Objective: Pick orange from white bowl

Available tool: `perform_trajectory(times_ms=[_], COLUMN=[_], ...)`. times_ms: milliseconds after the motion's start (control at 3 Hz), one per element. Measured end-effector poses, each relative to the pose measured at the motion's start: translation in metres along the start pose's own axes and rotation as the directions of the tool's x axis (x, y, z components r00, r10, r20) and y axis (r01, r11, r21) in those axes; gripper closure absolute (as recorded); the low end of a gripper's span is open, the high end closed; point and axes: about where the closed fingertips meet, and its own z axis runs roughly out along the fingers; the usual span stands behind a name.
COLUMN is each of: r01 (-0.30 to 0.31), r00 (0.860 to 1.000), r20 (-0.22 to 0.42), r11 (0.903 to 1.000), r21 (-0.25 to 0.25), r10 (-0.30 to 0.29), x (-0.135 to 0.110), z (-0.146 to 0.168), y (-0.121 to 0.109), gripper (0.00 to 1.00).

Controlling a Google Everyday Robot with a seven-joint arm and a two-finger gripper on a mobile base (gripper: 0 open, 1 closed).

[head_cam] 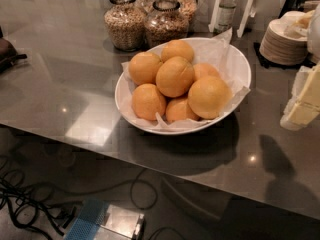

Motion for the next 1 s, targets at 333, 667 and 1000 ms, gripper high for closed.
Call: perform_trajectory(times_ms=[333,667,1000], r01=[0.000,0.064,0.199], r00=[1.000,0.995,0.960], r20=[0.000,0.072,0.191], r11=[1.0000,0.9979,0.9791], r21=[0.000,0.006,0.042], r10=[0.000,-0.064,-0.203], x=[0.000,-0.023,-0.075], z=[0.000,-0.001,-0.020], y=[0.000,0.002,0.011], gripper=[0.00,0.00,0.00])
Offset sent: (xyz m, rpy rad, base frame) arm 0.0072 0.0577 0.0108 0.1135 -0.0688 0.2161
